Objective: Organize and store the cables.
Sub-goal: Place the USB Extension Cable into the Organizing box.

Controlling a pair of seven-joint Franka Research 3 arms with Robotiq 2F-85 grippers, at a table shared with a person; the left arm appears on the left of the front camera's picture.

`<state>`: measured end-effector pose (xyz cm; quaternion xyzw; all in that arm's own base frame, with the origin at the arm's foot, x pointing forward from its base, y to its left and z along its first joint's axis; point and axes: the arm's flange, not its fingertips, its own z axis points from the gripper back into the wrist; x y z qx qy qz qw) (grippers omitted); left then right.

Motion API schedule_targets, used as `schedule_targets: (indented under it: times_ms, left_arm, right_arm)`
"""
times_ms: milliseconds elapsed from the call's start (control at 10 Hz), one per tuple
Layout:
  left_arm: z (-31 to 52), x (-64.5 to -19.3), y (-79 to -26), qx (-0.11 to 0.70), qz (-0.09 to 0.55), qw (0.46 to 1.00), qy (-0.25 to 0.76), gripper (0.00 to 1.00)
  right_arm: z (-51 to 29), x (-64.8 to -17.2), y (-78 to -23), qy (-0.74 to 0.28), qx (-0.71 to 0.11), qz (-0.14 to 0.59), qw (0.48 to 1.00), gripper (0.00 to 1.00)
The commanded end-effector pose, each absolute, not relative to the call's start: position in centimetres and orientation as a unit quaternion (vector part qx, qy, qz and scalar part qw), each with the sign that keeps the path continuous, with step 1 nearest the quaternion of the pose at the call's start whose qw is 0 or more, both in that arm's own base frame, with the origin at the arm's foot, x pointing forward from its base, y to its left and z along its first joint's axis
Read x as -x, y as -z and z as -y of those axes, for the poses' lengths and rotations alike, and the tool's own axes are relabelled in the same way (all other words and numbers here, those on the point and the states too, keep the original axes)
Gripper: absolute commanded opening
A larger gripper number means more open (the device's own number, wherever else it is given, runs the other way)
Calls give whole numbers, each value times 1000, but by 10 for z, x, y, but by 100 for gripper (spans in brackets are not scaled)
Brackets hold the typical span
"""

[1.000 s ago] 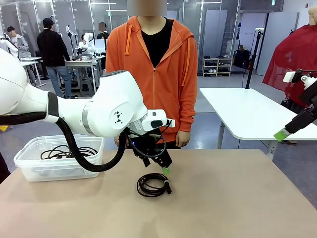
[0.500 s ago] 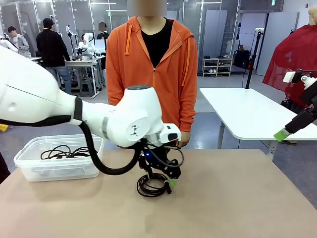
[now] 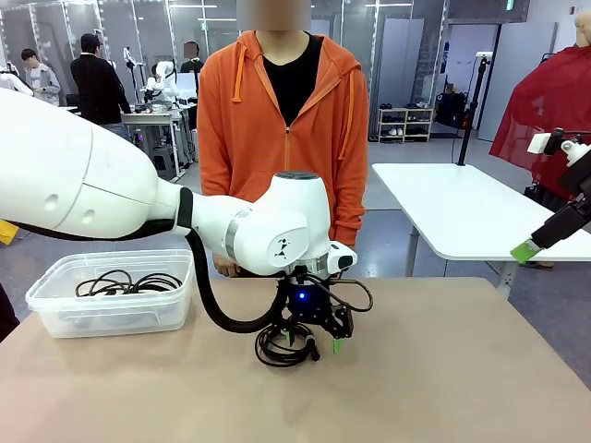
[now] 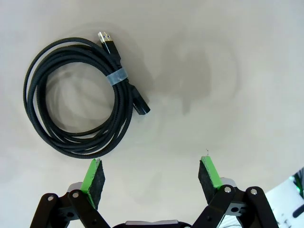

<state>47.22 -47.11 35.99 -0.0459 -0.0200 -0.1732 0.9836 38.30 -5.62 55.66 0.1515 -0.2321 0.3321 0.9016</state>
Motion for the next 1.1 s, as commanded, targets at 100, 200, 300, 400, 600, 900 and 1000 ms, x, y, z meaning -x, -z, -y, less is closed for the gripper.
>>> schedule_targets:
  times_ms: [100,200,300,400,600,900,1000]
  left_arm:
    - [483,-483,-353,22,13,993,114,100]
    - [483,-485,-350,13,22,994,107,100]
    - [482,-489,-347,3,26,994,110,100]
    - [482,-493,-343,3,35,992,117,100]
    - [478,-498,-339,13,49,991,123,100]
    - [476,-503,-342,18,76,991,104,100]
    - [477,-506,-341,18,84,991,100,100]
  right_arm:
    - [58,-383,-557,-334,-148,229,902,100]
    - [58,-383,-557,-334,-148,229,902,100]
    - [58,-383,-557,-334,-148,229,902,100]
    - [58,-383,-557,-334,-148,229,902,100]
    - [58,-383,-557,-334,-148,229,902,100]
    - [58,-383,-557,-334,-148,229,902,100]
    - [58,-383,-557,-334,-148,229,902,100]
